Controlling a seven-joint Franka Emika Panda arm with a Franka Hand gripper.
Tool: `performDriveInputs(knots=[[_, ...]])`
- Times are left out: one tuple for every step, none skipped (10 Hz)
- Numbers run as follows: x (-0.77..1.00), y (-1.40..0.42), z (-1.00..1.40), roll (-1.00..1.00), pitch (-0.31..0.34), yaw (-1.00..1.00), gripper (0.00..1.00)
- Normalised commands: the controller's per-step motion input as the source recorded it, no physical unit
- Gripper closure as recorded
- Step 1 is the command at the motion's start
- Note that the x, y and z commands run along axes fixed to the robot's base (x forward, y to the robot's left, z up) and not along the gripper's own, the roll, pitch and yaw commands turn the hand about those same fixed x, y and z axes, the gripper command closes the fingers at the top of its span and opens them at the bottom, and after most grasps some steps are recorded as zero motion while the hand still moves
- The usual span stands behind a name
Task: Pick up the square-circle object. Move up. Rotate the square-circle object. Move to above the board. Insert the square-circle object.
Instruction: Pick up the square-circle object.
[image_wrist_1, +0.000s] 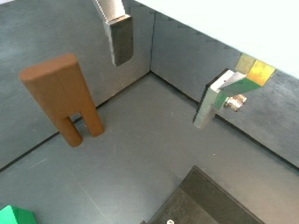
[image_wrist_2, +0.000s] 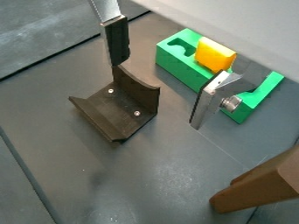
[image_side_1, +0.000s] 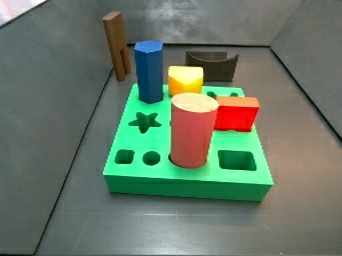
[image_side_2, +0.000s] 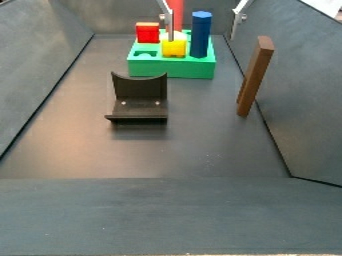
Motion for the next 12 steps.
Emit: performDriveInputs(knots=[[-1.00, 0.00, 0.00, 0.00, -0.076, -0.18, 0.00], [-0.98, -0.05, 0.00, 0.02, -0.051, -0.22, 0.00], [-0.99, -0.13, 0.01, 0.07, -0.036, -0.19, 0.00], [-1.00, -0.13, 0.06, 0.09, -0.034, -0.19, 0.00], [-0.97, -0.19, 0.00, 0.00, -0.054, -0.19, 0.00], [-0.97, -0.21, -0.07, 0.00, -0.051, -0.18, 0.00], [-0.94, -0.22, -0.12, 0.00, -0.054, -0.20, 0.00], [-0.92, -0.19, -0.12, 0.00, -0.054, -0.22, 0.00], [-0.90, -0.17, -0.25, -0.01, -0.063, -0.25, 0.00], [-0.67, -0.32, -0.64, -0.01, 0.000, -0.29, 0.00], [-0.48, -0.34, -0.94, -0.02, 0.000, -0.25, 0.00], [-0.45, -0.29, -1.00, -0.02, 0.000, -0.26, 0.00]])
